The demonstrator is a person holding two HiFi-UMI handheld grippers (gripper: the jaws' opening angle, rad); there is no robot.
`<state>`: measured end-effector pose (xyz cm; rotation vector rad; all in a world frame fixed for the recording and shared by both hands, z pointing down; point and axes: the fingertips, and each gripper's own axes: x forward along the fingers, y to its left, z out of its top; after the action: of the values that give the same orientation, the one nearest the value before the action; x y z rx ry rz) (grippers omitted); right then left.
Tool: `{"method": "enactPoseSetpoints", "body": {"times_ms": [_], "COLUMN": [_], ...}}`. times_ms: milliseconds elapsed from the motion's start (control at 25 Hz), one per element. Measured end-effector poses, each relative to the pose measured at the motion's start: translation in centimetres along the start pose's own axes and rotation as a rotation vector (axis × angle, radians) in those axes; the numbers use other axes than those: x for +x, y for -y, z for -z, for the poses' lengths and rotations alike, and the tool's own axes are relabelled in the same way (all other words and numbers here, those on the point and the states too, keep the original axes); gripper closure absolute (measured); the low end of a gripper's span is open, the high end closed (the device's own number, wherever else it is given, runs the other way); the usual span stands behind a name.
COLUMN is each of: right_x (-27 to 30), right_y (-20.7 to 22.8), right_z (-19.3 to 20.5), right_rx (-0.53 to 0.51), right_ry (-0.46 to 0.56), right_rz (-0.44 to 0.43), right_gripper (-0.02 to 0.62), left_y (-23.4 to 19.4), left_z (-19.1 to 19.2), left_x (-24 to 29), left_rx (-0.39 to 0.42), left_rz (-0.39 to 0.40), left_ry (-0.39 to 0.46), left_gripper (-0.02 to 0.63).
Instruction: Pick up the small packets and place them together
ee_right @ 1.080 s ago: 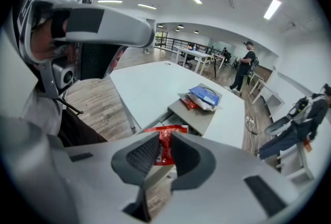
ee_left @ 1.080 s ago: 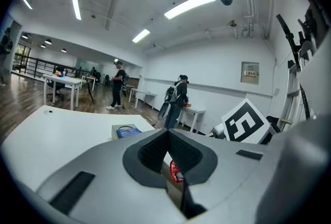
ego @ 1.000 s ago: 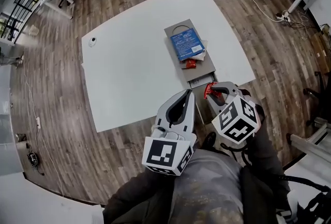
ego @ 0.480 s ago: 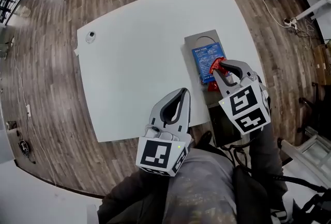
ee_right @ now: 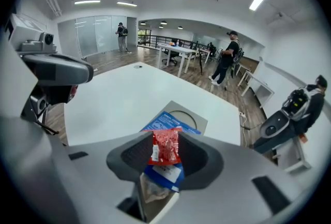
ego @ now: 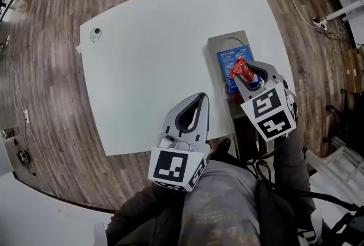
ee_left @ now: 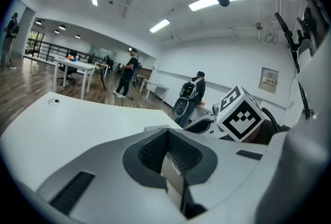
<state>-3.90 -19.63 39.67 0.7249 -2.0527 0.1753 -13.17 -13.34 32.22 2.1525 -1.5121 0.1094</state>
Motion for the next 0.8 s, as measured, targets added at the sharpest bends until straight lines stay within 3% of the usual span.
{"method": "enactPoseSetpoints", "body": {"times_ms": [320,600,800], "right_x": [-4.8,-8.8,-10.3], "right_y": [0.9,-0.4,-4.4], "right_z": [-0.7,5.6,10.9], "right_rx": [0.020,0.050,0.044], "right_ry": [0.125,0.117,0.092], "right_rz": [0.117,0.173,0.129], "right_gripper": [0.448,0.448,0.449], "left_y": [2.5,8.2,12.6], "left_z": [0.2,2.3,5.2], "left_x": [-1.4,-3.4,-6.1], "left_rx": [0.038,0.091,0.112], "left_rz": [0.029,0.085,0.095], "left_ry": [-0.001,0.002,-0.018], "left_gripper": [0.603,0.603,0.603]}}
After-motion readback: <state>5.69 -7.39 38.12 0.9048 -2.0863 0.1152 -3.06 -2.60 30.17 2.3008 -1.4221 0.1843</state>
